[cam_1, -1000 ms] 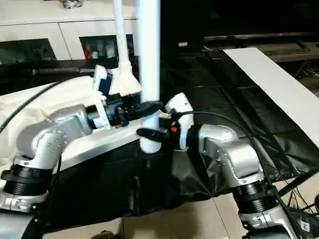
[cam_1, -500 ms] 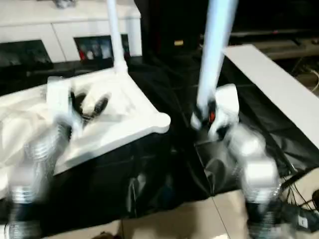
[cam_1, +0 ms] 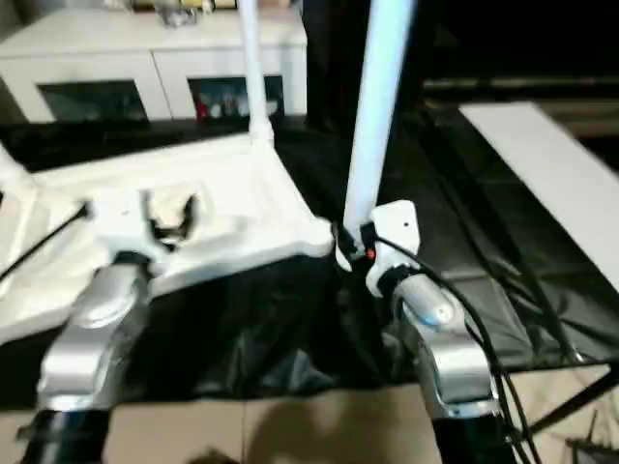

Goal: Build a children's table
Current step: Insert table leg to table base

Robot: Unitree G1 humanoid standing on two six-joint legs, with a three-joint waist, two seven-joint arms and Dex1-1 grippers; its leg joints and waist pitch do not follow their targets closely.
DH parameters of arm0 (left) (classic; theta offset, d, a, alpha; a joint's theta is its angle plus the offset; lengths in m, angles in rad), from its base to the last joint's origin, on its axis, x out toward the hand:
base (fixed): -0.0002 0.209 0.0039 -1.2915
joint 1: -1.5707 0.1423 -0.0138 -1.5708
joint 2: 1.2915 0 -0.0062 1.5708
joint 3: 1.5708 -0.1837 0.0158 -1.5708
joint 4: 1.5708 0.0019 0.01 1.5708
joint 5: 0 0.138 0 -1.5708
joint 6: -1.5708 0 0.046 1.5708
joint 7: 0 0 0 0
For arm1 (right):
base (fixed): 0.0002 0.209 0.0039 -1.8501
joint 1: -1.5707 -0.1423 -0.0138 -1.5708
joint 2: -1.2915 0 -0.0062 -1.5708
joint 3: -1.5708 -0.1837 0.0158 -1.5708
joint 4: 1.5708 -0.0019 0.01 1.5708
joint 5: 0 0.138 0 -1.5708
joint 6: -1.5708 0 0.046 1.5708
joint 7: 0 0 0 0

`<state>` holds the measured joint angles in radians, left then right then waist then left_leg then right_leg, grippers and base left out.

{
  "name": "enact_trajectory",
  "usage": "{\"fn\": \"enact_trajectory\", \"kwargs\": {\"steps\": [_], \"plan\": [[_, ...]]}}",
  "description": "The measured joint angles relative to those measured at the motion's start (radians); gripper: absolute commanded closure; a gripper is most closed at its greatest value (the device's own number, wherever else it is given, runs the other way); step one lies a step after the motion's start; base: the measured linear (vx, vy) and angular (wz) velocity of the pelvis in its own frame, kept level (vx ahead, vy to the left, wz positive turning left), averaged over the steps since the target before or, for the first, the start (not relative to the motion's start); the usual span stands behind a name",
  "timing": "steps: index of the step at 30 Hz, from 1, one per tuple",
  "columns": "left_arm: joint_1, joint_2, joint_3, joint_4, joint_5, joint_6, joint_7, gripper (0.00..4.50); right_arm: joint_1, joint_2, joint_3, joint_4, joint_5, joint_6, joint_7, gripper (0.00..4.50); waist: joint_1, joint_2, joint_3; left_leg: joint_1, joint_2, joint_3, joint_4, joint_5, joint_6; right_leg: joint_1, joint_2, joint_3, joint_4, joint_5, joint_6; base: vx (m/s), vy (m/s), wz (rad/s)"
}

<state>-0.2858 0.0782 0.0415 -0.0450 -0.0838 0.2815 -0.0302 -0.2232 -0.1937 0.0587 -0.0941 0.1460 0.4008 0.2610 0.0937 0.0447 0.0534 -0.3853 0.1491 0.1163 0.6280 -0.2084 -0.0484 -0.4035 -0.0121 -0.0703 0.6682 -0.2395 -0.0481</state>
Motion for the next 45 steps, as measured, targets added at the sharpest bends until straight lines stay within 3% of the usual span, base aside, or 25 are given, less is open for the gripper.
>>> {"fn": "enact_trajectory", "kwargs": {"steps": [3,7,10,13,15,17,18,19,20,21,22,23,24,25,26,27,28,29,30,31,33,36,39,42,45], "plan": [[0.000,-0.001,-0.001,0.006,0.001,-0.006,-0.001,0.66,-0.002,0.015,0.011,0.000,0.003,0.000,-0.001,2.63,0.000,0.005,0.002,0.010,0.014,0.007,-0.011,-0.003,-0.006,0.015,0.004,-0.008,-0.021,0.003,-0.004,-0.012,-0.024,0.04],[0.000,-0.003,0.003,0.007,0.000,-0.005,-0.009,0.66,-0.010,0.014,0.017,0.001,0.001,-0.001,0.005,2.63,-0.019,0.011,0.015,0.071,0.026,0.028,-0.038,-0.017,-0.026,0.075,-0.008,-0.037,-0.070,0.003,-0.003,0.005,0.014,-0.02],[0.000,-0.002,0.008,0.007,-0.002,-0.006,-0.009,0.66,-0.019,0.016,0.021,0.001,0.001,-0.002,0.013,2.63,-0.054,0.012,0.017,0.093,0.031,0.025,-0.041,-0.020,-0.029,0.109,-0.017,-0.056,-0.084,-0.002,0.006,0.081,0.075,-0.16],[0.002,-0.004,0.008,0.010,-0.005,-0.006,-0.012,0.66,-0.019,0.012,0.026,0.002,0.000,-0.003,0.025,2.63,-0.082,-0.004,0.015,0.091,0.019,0.027,-0.041,-0.033,-0.027,0.109,-0.024,-0.047,-0.082,-0.005,0.009,0.108,0.032,-0.12],[0.005,-0.013,-0.012,0.009,-0.009,-0.007,-0.019,0.66,-0.019,-0.004,0.023,0.016,0.000,-0.011,0.033,2.63,-0.077,-0.001,0.010,0.070,0.015,0.020,-0.017,-0.046,0.025,0.109,-0.018,-0.046,-0.086,-0.013,0.014,0.139,0.029,-0.03],[0.016,-0.009,-0.010,0.009,-0.008,-0.008,-0.020,0.66,-0.019,-0.005,0.020,0.028,-0.001,-0.011,0.036,2.63,-0.065,0.006,0.001,0.055,0.018,0.005,-0.008,-0.052,0.017,0.108,-0.011,-0.048,-0.093,-0.019,0.019,0.179,0.041,0.02],[0.023,-0.004,0.003,0.009,-0.008,-0.008,-0.020,0.66,-0.025,-0.003,0.026,0.028,-0.001,-0.012,0.044,2.63,-0.070,0.005,-0.002,0.060,0.013,0.000,-0.010,-0.060,0.006,0.105,-0.015,-0.047,-0.089,-0.027,0.018,0.208,0.043,0.05],[0.031,0.000,0.011,0.007,-0.008,-0.009,-0.019,0.66,-0.033,0.009,0.040,0.032,-0.001,-0.012,0.051,2.63,-0.075,0.002,-0.003,0.069,0.006,-0.004,-0.014,-0.067,0.009,0.085,-0.022,-0.044,-0.052,-0.040,0.010,0.239,0.017,0.03],[0.040,0.010,0.026,0.009,-0.007,-0.009,-0.017,0.66,-0.046,0.021,0.062,0.035,0.000,-0.012,0.058,2.63,-0.086,-0.003,-0.006,0.075,-0.004,-0.010,-0.013,-0.076,0.014,0.057,-0.035,-0.035,0.017,-0.050,0.017,0.191,-0.019,-0.01],[0.040,0.015,0.034,0.010,-0.007,-0.009,-0.016,0.66,-0.047,0.023,0.070,0.031,0.000,-0.017,0.067,2.63,-0.089,-0.010,-0.009,0.085,-0.015,-0.016,-0.013,-0.087,0.017,0.015,-0.051,-0.014,0.075,-0.054,0.037,0.191,-0.019,-0.01],[0.039,0.014,0.034,0.007,-0.007,-0.009,-0.016,0.66,-0.047,0.021,0.070,0.031,-0.001,-0.018,0.069,2.63,-0.091,-0.020,-0.015,0.090,-0.024,-0.015,-0.012,-0.095,0.018,-0.017,-0.066,0.006,0.082,-0.048,0.054,0.146,-0.039,-0.03],[0.035,0.012,0.032,0.003,-0.007,-0.010,-0.016,0.66,-0.047,0.015,0.069,0.031,-0.001,-0.019,0.070,2.63,-0.095,-0.039,-0.019,0.095,-0.040,-0.009,-0.008,-0.105,0.020,-0.037,-0.085,0.025,0.038,-0.032,0.055,0.078,-0.037,0.02],[0.032,0.005,0.028,0.000,-0.007,-0.015,-0.016,0.66,-0.044,-0.001,0.065,0.033,-0.003,-0.021,0.071,2.63,-0.097,-0.063,-0.016,0.104,-0.054,0.001,0.009,-0.126,0.035,-0.032,-0.098,0.053,0.018,-0.002,0.076,0.078,-0.037,0.02],[0.034,-0.010,0.019,0.003,-0.008,-0.015,-0.020,0.66,-0.036,-0.009,0.060,0.036,-0.003,-0.021,0.072,2.63,-0.093,-0.063,-0.014,0.094,-0.055,-0.004,0.043,-0.139,0.089,-0.013,-0.088,0.062,0.013,-0.016,0.060,0.107,-0.036,0.15],[0.035,-0.013,-0.013,0.002,-0.010,-0.015,-0.036,0.66,-0.026,-0.019,0.046,0.043,-0.003,-0.020,0.072,2.63,-0.085,-0.060,-0.013,0.076,-0.057,-0.008,0.090,-0.137,0.129,0.004,-0.077,0.070,0.000,-0.018,0.056,0.149,-0.035,0.13],[0.037,0.000,-0.042,-0.001,-0.010,-0.015,-0.068,0.66,-0.022,-0.015,0.023,0.049,0.001,-0.019,0.071,2.63,-0.079,-0.060,-0.014,0.046,-0.065,-0.019,0.130,-0.124,0.114,0.023,-0.066,0.077,-0.014,-0.017,0.052,0.149,-0.035,0.13],[0.039,0.024,-0.059,-0.008,-0.014,-0.015,-0.106,0.66,-0.025,-0.011,0.014,0.046,0.007,-0.020,0.071,2.63,-0.071,-0.055,-0.016,0.025,-0.066,-0.023,0.117,-0.102,0.086,0.032,-0.055,0.078,-0.018,-0.016,0.054,0.000,0.000,0.00],[0.045,0.052,-0.073,-0.018,-0.023,-0.020,-0.153,0.48,-0.027,-0.009,0.011,0.042,0.013,-0.020,0.074,2.63,-0.060,-0.043,-0.019,0.011,-0.056,-0.031,0.067,-0.063,0.065,0.036,-0.039,0.069,-0.015,-0.016,0.055,-0.114,-0.015,-0.06],[0.060,0.084,-0.079,-0.035,-0.053,-0.022,-0.223,0.48,-0.033,-0.005,0.012,0.036,0.016,-0.021,0.077,2.63,-0.049,-0.022,-0.019,-0.008,-0.033,-0.039,0.024,-0.025,0.006,0.036,-0.021,0.049,-0.001,-0.022,0.048,-0.114,-0.015,-0.06],[0.083,0.102,-0.082,-0.042,-0.084,-0.016,-0.282,0.48,-0.033,0.004,0.019,0.035,0.019,-0.022,0.080,2.63,-0.047,-0.015,-0.021,-0.013,-0.018,-0.037,0.034,-0.023,0.007,0.035,-0.013,0.046,-0.001,-0.022,0.049,-0.074,-0.013,-0.12],[0.117,0.147,-0.110,-0.051,-0.146,0.024,-0.411,0.12,-0.033,0.007,0.032,0.034,0.025,-0.022,0.100,2.63,-0.031,-0.011,-0.019,-0.024,-0.016,-0.033,0.040,-0.024,0.009,0.027,-0.016,0.043,-0.005,-0.022,0.048,0.000,0.000,0.00],[0.131,0.252,-0.202,-0.060,-0.158,0.060,-0.581,0.05,-0.033,-0.021,0.025,0.033,0.061,-0.020,0.142,2.63,-0.015,-0.012,-0.016,-0.021,-0.014,-0.008,0.027,-0.014,0.016,0.025,-0.026,0.045,-0.006,-0.022,0.049,-0.051,0.011,0.00],[0.109,0.361,-0.298,-0.039,-0.129,0.042,-0.750,0.02,-0.019,-0.059,0.011,0.027,0.096,-0.005,0.204,2.63,-0.014,-0.017,-0.008,0.005,-0.008,0.028,0.003,-0.009,0.010,0.035,-0.039,0.051,-0.008,-0.018,0.047,-0.092,-0.004,0.06],[0.013,0.355,-0.331,0.083,-0.084,0.026,-0.806,0.02,-0.009,-0.070,0.010,0.014,0.111,0.018,0.249,2.63,-0.013,-0.019,0.004,0.026,-0.008,0.042,-0.013,-0.009,0.010,0.042,-0.046,0.054,-0.015,-0.023,0.057,-0.106,-0.003,0.04],[-0.101,0.344,-0.348,0.206,-0.027,-0.003,-0.808,0.02,-0.002,-0.089,0.029,-0.001,0.121,0.029,0.285,2.63,-0.020,-0.019,0.007,0.023,-0.009,0.042,-0.028,-0.002,0.000,0.045,-0.046,0.052,-0.032,-0.022,0.056,-0.065,0.021,-0.12]]}}
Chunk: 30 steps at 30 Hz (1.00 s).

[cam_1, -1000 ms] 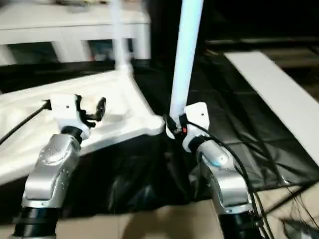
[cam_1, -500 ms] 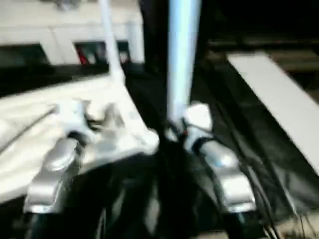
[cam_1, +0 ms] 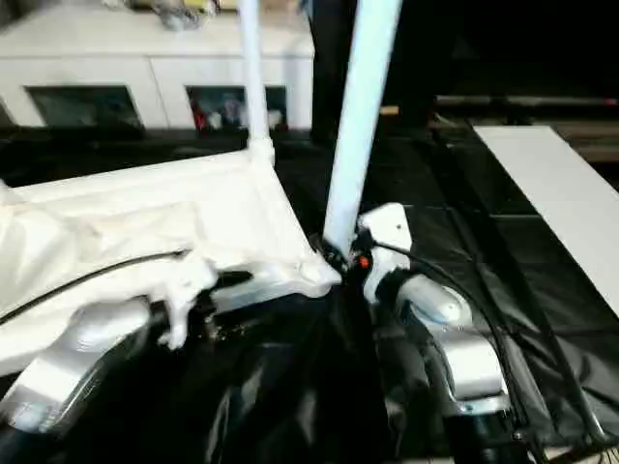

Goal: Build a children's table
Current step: Insert table leg to table base

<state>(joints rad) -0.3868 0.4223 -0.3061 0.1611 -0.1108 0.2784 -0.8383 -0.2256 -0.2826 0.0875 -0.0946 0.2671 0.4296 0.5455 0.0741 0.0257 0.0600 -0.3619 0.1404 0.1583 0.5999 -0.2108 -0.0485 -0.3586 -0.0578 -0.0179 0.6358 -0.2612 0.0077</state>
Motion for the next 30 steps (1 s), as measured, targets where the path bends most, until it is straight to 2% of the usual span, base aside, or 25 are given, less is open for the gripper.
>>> {"fn": "enact_trajectory", "kwargs": {"steps": [4,8,9,12,13,14,16,20,24,27,28,30], "plan": [[-0.095,-0.015,-0.018,0.120,0.031,0.008,0.024,0.02,0.001,-0.019,0.001,-0.005,0.003,0.001,0.013,2.63,-0.019,0.001,0.000,-0.005,0.000,0.004,0.003,0.026,0.016,-0.007,-0.002,0.001,-0.006,0.039,0.000,-0.013,0.007,-0.02],[-0.115,-0.026,-0.026,0.168,0.025,0.040,0.003,0.02,0.001,-0.041,-0.001,-0.006,0.007,0.002,0.031,2.63,-0.032,0.000,0.000,-0.007,0.000,0.005,0.002,0.026,0.016,-0.011,-0.003,0.001,-0.009,0.041,-0.001,0.000,0.000,0.00],[-0.121,-0.026,-0.026,0.175,0.024,0.054,-0.008,0.31,0.001,-0.045,-0.001,-0.006,0.008,0.003,0.034,2.63,-0.034,0.000,0.000,-0.008,0.000,0.006,0.002,0.026,0.016,-0.013,-0.003,0.001,-0.009,0.044,-0.001,0.000,0.000,0.00],[-0.142,-0.026,-0.025,0.189,0.000,0.130,-0.052,0.44,0.002,-0.054,-0.001,-0.009,0.008,0.008,0.055,2.63,-0.031,0.000,0.000,-0.011,0.002,0.007,0.002,0.026,0.016,-0.018,-0.002,0.001,-0.007,0.050,-0.007,0.000,0.000,0.00],[-0.146,-0.027,-0.024,0.196,-0.003,0.145,-0.055,0.75,0.002,-0.059,-0.002,-0.009,0.009,0.008,0.058,2.63,-0.030,0.000,0.000,-0.012,0.003,0.008,0.002,0.026,0.016,-0.019,-0.002,0.001,-0.006,0.050,-0.007,0.000,0.000,0.00],[-0.158,-0.031,-0.024,0.219,-0.002,0.161,-0.058,0.75,0.002,-0.067,-0.002,-0.009,0.010,0.008,0.065,2.63,-0.028,0.000,0.000,-0.014,0.004,0.009,0.002,0.026,0.016,-0.021,-0.001,0.001,-0.006,0.050,-0.007,0.000,0.000,0.00],[-0.173,-0.030,-0.018,0.246,-0.001,0.184,-0.059,0.87,0.002,-0.076,-0.002,-0.010,0.010,0.008,0.071,2.63,-0.026,0.001,0.000,-0.021,0.006,0.009,0.002,0.027,0.016,-0.027,0.000,0.000,-0.007,0.050,-0.007,0.000,0.000,0.00],[-0.180,-0.029,0.001,0.242,-0.018,0.233,-0.051,1.23,0.002,-0.078,-0.001,-0.010,0.010,0.008,0.075,2.63,-0.021,0.001,-0.001,-0.024,0.006,0.011,0.002,0.031,0.024,-0.029,0.000,0.000,-0.008,0.049,-0.007,0.000,0.000,0.00],[-0.138,-0.003,0.051,0.157,-0.057,0.313,-0.042,1.60,0.002,-0.085,-0.001,-0.010,0.010,0.008,0.083,2.63,-0.019,0.001,0.000,-0.024,0.006,0.011,0.002,0.030,0.021,-0.029,0.000,0.000,-0.009,0.049,-0.007,0.000,0.000,0.00],[-0.121,0.007,0.061,0.121,-0.063,0.326,-0.043,1.71,0.002,-0.086,-0.001,-0.010,0.010,0.008,0.090,2.63,-0.014,0.001,0.000,-0.023,0.006,0.012,0.002,0.030,0.021,-0.028,0.000,0.000,-0.009,0.049,-0.007,0.000,0.000,0.00],[-0.113,0.013,0.062,0.107,-0.063,0.328,-0.045,1.98,0.001,-0.085,0.000,-0.010,0.010,0.008,0.093,2.63,-0.013,0.001,0.000,-0.023,0.006,0.012,0.002,0.030,0.021,-0.028,0.000,0.000,-0.009,0.049,-0.007,0.000,0.000,0.00],[-0.081,0.035,0.062,0.072,-0.065,0.330,-0.054,2.10,0.000,-0.085,0.001,-0.010,0.010,0.007,0.099,2.63,-0.013,0.000,0.000,-0.023,0.006,0.012,0.002,0.030,0.021,-0.028,-0.001,0.000,-0.009,0.049,-0.007,0.000,0.000,0.00]]}}
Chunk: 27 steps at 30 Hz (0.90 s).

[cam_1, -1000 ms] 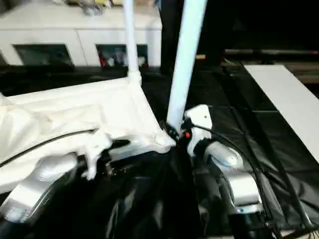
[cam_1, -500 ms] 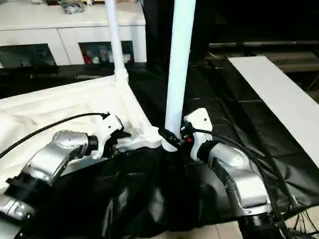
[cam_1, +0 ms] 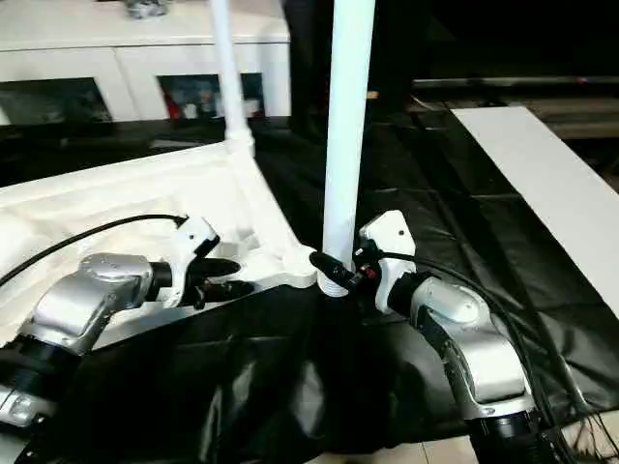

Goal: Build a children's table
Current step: Insert table leg to table base

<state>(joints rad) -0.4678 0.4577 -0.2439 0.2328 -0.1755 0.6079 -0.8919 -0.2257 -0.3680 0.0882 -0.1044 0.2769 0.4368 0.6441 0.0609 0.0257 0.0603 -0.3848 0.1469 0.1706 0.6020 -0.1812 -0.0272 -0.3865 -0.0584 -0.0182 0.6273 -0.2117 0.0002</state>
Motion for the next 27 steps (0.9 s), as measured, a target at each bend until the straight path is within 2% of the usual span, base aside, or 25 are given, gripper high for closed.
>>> {"fn": "enact_trajectory", "kwargs": {"steps": [2,3,11,13,15,19,20,23,24,27], "plan": [[0.020,0.008,0.000,-0.004,0.002,0.001,-0.001,2.18,0.000,-0.003,0.000,0.001,0.000,-0.001,0.003,2.63,0.000,0.000,0.000,0.000,0.000,0.000,0.000,0.000,0.000,0.000,0.000,0.000,0.000,0.000,0.000,0.000,0.000,0.00],[0.026,0.008,-0.001,-0.011,0.003,0.000,-0.001,2.44,0.000,-0.004,0.000,0.002,0.000,-0.001,0.007,2.63,0.001,-0.001,0.000,0.000,0.000,0.000,0.000,0.000,0.000,0.000,0.000,0.000,0.000,0.000,0.000,0.000,0.000,0.00],[0.026,0.004,-0.029,-0.036,0.008,0.000,-0.011,3.09,-0.006,-0.004,0.002,0.004,0.000,-0.003,0.012,2.63,0.000,-0.001,0.000,0.000,0.000,0.001,0.000,0.000,0.000,0.000,0.000,0.000,0.000,0.000,0.000,0.000,0.000,0.00],[0.021,-0.001,-0.034,-0.034,0.020,-0.001,-0.008,3.16,-0.009,-0.006,0.002,0.007,0.000,-0.003,0.014,2.63,0.000,-0.001,0.000,-0.001,0.000,0.001,0.000,0.000,0.000,0.000,0.000,0.000,0.000,0.000,0.000,0.000,0.000,0.00],[0.015,-0.001,-0.043,-0.032,0.027,-0.008,-0.010,3.43,-0.011,-0.006,0.002,0.007,0.000,-0.003,0.014,2.63,0.001,-0.001,0.000,-0.001,0.000,0.001,0.000,0.000,0.000,0.000,0.000,0.000,0.000,0.000,0.000,0.000,0.000,0.00],[-0.002,0.018,-0.098,-0.029,0.086,-0.056,-0.022,3.67,-0.033,-0.004,0.002,0.034,0.001,0.001,0.019,2.63,0.000,0.000,0.000,-0.001,0.000,0.001,0.000,0.000,0.000,0.000,0.000,0.000,-0.001,0.000,0.000,0.000,0.000,0.00],[-0.005,0.023,-0.110,-0.029,0.095,-0.065,-0.024,3.89,-0.042,-0.003,0.002,0.039,0.002,0.006,0.019,2.63,0.000,0.000,0.000,-0.001,0.000,0.001,0.000,0.000,0.000,0.000,0.000,0.001,-0.002,0.000,0.000,0.000,0.000,0.00],[-0.009,0.034,-0.129,-0.029,0.114,-0.077,-0.042,3.97,-0.068,-0.003,-0.001,0.047,0.010,0.023,0.028,2.63,0.000,0.001,0.000,-0.001,0.000,0.001,0.000,0.000,0.000,0.000,0.000,0.000,-0.002,0.000,0.000,0.000,0.000,0.00],[-0.009,0.036,-0.135,-0.029,0.114,-0.076,-0.051,4.19,-0.086,-0.003,-0.001,0.059,0.027,0.046,0.041,2.64,-0.001,0.001,0.000,-0.001,0.000,0.001,0.000,0.000,0.000,0.000,0.000,0.001,-0.002,0.000,0.000,0.000,0.000,0.00],[-0.010,0.037,-0.147,-0.034,0.115,-0.074,-0.064,4.34,-0.119,-0.012,-0.002,0.081,0.049,0.106,0.069,2.64,0.002,0.001,-0.001,-0.001,0.000,0.001,0.000,0.000,0.000,0.001,0.000,0.000,-0.002,0.000,0.000,0.000,0.000,0.00]]}}
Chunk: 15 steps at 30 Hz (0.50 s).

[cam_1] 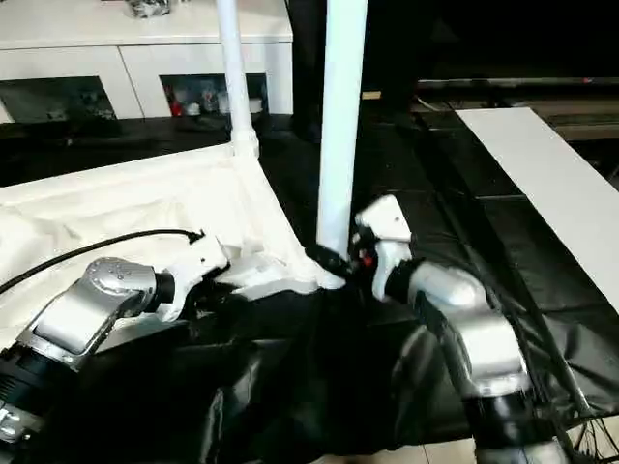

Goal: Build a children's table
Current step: Insert table leg to table base

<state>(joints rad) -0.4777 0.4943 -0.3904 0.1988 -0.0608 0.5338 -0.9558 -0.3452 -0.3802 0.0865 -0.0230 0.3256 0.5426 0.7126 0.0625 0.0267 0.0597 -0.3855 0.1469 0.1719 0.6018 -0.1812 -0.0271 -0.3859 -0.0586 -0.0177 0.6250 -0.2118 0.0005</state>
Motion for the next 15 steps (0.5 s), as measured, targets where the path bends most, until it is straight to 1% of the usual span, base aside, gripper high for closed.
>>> {"fn": "enact_trajectory", "kwargs": {"steps": [3,8,15], "plan": [[0.003,0.001,-0.010,-0.022,0.004,0.012,-0.015,4.43,-0.008,-0.031,0.014,0.019,0.001,0.033,0.039,2.64,-0.001,0.000,0.000,0.000,0.000,0.000,0.000,0.000,0.000,0.000,0.000,0.000,0.000,0.000,0.000,0.000,0.000,0.00],[0.018,-0.005,-0.014,-0.061,-0.004,0.050,-0.020,4.50,-0.035,-0.036,0.035,0.033,0.011,0.065,0.072,2.64,-0.002,-0.001,0.000,0.001,0.000,0.001,0.000,0.000,0.000,0.000,0.000,0.000,0.000,0.000,0.000,0.000,0.000,0.00],[0.039,0.005,-0.023,-0.099,-0.004,0.054,-0.040,4.50,-0.089,-0.022,0.066,0.098,0.012,0.089,0.086,2.64,-0.001,-0.001,0.000,0.001,0.000,0.001,0.000,0.000,0.000,0.001,0.000,0.000,0.000,0.000,0.000,0.000,0.000,0.00]]}}
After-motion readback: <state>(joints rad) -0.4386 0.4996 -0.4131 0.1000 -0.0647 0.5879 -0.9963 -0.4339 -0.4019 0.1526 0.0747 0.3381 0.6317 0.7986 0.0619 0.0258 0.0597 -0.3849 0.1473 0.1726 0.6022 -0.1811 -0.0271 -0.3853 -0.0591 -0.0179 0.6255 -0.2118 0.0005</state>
